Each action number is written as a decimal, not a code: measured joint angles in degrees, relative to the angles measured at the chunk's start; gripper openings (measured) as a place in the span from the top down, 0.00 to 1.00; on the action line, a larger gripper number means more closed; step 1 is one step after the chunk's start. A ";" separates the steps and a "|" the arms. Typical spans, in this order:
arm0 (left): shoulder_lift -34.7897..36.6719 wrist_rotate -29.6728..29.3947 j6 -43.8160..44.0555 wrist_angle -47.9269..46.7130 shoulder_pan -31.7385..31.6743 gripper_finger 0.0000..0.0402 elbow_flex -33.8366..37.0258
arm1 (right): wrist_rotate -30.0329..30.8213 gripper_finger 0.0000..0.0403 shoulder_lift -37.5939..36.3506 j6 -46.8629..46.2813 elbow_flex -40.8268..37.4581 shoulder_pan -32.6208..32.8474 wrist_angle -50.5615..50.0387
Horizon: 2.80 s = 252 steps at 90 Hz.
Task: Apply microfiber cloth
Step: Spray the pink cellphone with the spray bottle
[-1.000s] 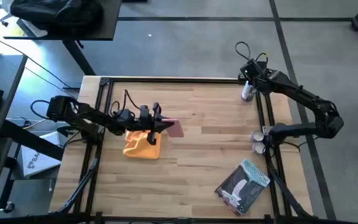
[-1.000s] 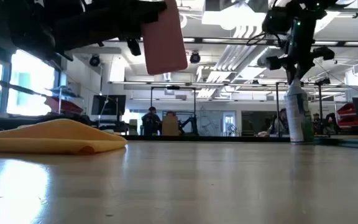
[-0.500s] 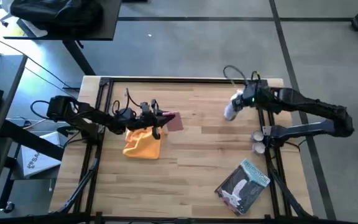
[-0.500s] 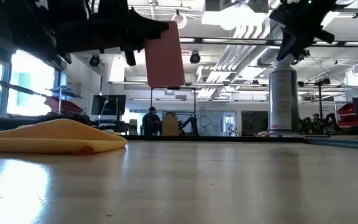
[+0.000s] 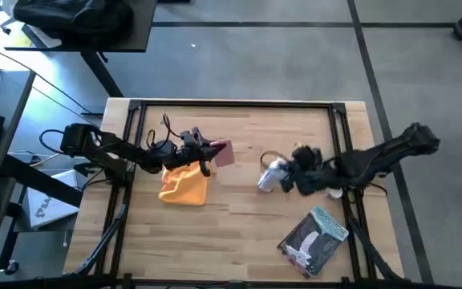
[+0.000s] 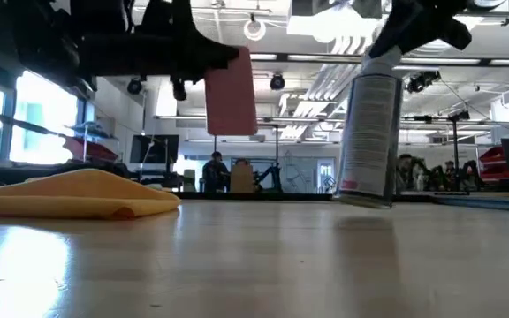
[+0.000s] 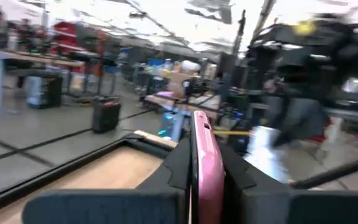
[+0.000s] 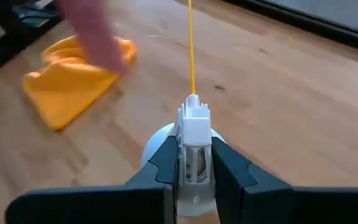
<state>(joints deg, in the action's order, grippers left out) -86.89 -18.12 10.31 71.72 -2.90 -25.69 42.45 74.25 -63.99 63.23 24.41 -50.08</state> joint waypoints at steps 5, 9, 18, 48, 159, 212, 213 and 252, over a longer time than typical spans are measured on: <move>0.00 -1.76 0.00 -0.77 0.00 0.96 0.00 | 1.15 0.92 2.85 -0.28 3.21 1.31 -1.49; 0.00 -2.42 -0.02 -1.29 0.07 0.96 0.00 | 1.84 0.92 5.18 -0.31 6.05 1.94 -2.93; 0.00 -3.20 -0.04 -2.04 0.07 0.96 0.00 | 2.04 0.92 10.93 -0.50 12.60 2.82 -7.31; 0.00 -2.14 -0.98 -2.05 0.33 0.96 0.00 | 1.65 0.92 25.28 -21.62 24.69 5.09 -26.94; 0.00 -2.36 -2.32 -1.18 -1.22 0.96 -0.02 | -5.55 0.42 22.96 7.98 33.11 1.59 -39.91; 0.00 -2.36 -1.97 -1.21 -1.22 0.96 -0.02 | -11.19 0.42 22.39 19.15 22.16 -0.17 -25.27; 0.00 -2.37 -1.97 -1.21 -1.22 0.96 -0.02 | -11.23 0.42 22.39 19.20 22.16 -0.16 -25.28; 0.00 -2.37 -1.97 -1.20 -1.22 0.96 -0.02 | -16.62 0.42 22.39 21.01 22.16 0.08 -21.24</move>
<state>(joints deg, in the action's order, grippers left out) -86.89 -20.49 8.34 70.52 -4.12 -25.71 25.82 96.64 -42.98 85.39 24.49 -71.32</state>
